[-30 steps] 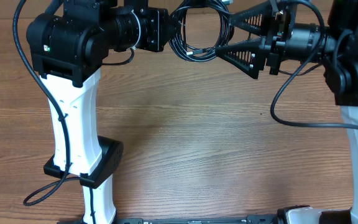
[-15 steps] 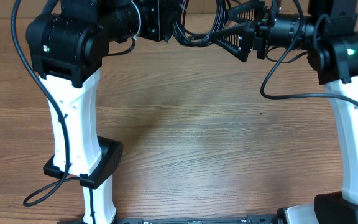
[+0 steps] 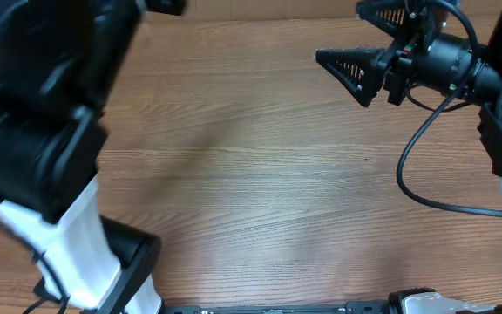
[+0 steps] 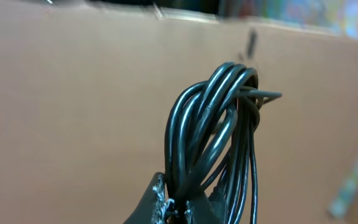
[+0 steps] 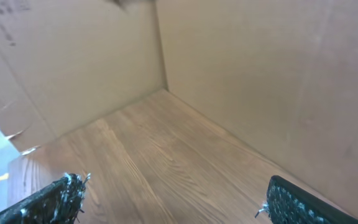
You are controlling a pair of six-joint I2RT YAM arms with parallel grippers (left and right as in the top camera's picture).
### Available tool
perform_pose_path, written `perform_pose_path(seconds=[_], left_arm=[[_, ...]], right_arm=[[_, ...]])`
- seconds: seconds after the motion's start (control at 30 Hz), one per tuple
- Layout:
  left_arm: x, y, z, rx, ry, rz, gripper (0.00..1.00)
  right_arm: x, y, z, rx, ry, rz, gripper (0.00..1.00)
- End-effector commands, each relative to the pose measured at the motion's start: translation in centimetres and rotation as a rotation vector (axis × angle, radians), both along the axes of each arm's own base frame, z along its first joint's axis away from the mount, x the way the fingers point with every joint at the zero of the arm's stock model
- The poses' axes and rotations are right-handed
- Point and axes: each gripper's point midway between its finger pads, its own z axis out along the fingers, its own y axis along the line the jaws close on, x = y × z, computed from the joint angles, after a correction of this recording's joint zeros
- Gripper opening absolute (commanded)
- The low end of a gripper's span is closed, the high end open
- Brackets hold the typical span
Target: Untangle cables
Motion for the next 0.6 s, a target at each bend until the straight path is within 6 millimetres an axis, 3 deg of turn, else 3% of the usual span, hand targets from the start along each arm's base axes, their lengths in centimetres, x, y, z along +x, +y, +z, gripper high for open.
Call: perform_pose_path(seconds=[0.0, 0.3, 0.43, 0.57], left_arm=[[-0.4, 1.9, 0.9, 0.045, -0.037, 0.103, 0.04], [-0.2, 3.7, -4.2, 0.198, 0.119, 0.201, 0.04], [-1.9, 5.9, -7.7, 0.231, 0.145, 0.291, 0.04], [-4.1, 6.8, -11.9, 0.242, 0.180, 0.287, 0.04]], right_arm=[[1.2, -0.3, -0.7, -0.020, 0.014, -0.041, 0.93], [0.3, -0.4, -0.2, -0.020, 0.007, -0.042, 0.93], [-0.4, -0.5, 0.3, -0.017, -0.011, -0.042, 0.94], [-0.4, -0.5, 0.3, -0.017, -0.009, -0.042, 0.94]])
